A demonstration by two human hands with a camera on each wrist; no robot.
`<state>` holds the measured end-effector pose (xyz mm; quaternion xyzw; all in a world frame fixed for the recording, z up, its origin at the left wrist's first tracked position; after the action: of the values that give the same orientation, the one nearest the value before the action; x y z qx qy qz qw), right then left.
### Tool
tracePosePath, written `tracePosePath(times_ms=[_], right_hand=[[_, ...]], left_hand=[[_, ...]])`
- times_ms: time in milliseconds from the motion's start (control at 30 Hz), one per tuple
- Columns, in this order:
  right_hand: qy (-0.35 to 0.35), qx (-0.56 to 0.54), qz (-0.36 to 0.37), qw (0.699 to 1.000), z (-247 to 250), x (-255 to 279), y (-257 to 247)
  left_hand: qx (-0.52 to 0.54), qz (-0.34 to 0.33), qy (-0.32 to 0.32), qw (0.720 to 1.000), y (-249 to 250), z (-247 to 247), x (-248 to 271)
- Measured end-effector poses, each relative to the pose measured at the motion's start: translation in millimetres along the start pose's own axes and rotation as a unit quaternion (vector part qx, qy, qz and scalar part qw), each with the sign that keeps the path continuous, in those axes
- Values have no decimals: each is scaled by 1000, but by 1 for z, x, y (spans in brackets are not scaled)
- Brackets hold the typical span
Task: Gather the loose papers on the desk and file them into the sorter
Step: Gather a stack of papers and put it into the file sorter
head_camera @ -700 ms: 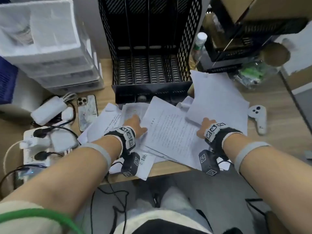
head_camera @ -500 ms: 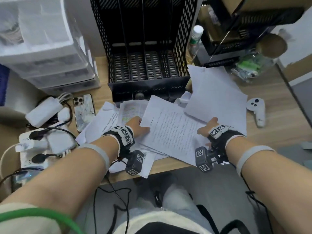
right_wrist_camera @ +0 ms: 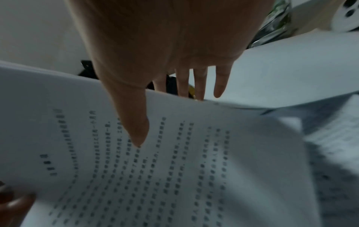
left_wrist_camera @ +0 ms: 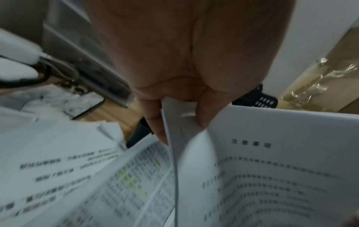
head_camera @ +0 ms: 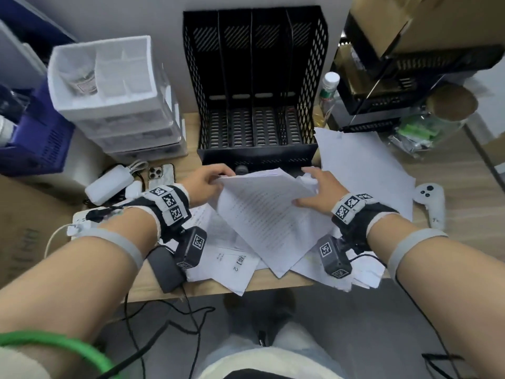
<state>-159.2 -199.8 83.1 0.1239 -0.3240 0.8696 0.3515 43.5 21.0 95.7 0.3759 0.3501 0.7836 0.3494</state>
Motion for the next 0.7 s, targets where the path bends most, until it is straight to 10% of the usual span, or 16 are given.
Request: tracePosePath(times_ms=[167, 300, 467, 700], right_hand=[[-36, 15, 68, 997, 31, 6, -26], [28, -114, 46, 992, 54, 8, -19], [-27, -172, 27, 984, 68, 6, -1], [-83, -251, 13, 964, 58, 8, 25]], left_hand=[[97, -3, 101, 990, 30, 18, 12], [305, 69, 229, 922, 37, 14, 23], [349, 157, 45, 923, 51, -33, 36], [375, 134, 19, 917, 61, -69, 23]])
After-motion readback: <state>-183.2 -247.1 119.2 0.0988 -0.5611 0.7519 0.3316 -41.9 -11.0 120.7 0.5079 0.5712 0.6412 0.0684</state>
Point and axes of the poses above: each hand's wrist, its own x-axis away from the middle knuckle, its own z-axis out of the back of the hand, y = z × x, the point moved 1 cm from there along -x, towards the middle knuckle, and after that the axes turned 4 degrees about x, right-handed, at the moved point
